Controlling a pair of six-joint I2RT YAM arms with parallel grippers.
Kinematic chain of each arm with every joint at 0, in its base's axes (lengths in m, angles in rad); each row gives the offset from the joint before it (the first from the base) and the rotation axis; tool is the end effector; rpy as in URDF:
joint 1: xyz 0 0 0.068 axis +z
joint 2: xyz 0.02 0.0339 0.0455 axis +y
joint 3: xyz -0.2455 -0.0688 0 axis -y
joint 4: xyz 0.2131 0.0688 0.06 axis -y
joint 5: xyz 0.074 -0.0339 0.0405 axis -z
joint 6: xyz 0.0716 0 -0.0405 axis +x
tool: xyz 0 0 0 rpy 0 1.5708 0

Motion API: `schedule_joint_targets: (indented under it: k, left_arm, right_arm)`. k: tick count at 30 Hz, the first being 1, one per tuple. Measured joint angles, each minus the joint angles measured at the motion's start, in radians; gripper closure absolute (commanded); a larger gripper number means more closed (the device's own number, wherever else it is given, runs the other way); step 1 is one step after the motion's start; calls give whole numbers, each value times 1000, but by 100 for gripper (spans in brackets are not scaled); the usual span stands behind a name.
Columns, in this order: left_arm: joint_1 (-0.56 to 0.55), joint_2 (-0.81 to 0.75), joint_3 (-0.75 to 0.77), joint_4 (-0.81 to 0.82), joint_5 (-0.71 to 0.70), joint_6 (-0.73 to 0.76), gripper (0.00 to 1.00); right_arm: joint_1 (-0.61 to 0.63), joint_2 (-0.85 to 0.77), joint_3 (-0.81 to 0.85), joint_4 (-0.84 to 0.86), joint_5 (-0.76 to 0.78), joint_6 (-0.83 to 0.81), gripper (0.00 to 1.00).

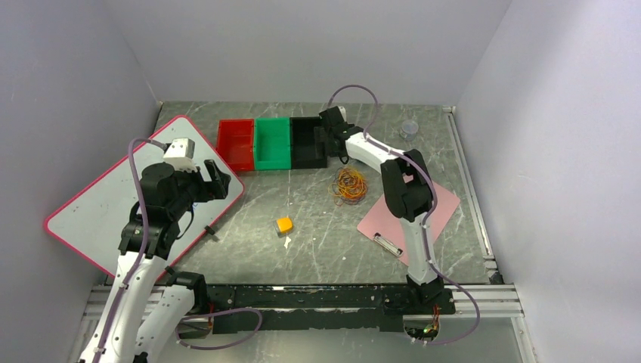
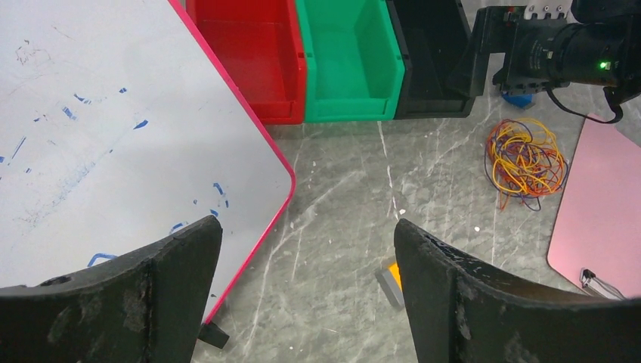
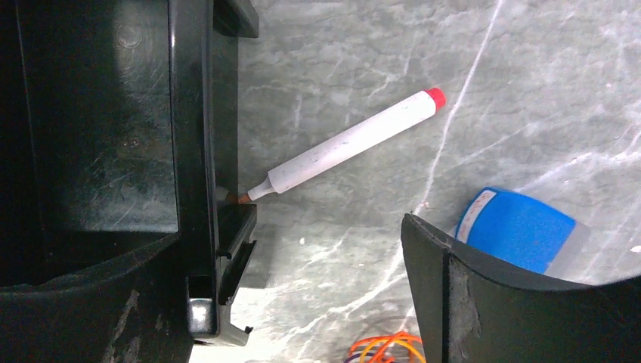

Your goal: Untangle the cables

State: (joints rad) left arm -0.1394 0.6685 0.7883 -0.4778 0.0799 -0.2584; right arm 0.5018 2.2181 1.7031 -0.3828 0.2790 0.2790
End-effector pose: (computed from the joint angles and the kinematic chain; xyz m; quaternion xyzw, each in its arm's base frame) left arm 0.1655 -0.0290 0.2998 -0.0261 0.8210 -0.1447 0.5517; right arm 0.4234 0.2098 0.1449 -0.0583 0.9341 0.0031 0.3523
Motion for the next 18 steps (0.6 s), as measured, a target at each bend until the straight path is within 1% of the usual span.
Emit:
schedule_joint_targets:
  k: [4, 8, 18]
  left_arm:
    - [-2, 3, 0, 0, 0, 0, 12]
    - [-2, 17, 0, 0, 2, 0, 12]
    - [-3, 66, 0, 1, 39, 1, 13]
  right_arm:
    - [-25, 0, 0, -5, -3, -35, 11]
    - [-61, 0, -1, -11, -3, -52, 8]
    - [-170, -24, -34, -24, -18, -96, 3]
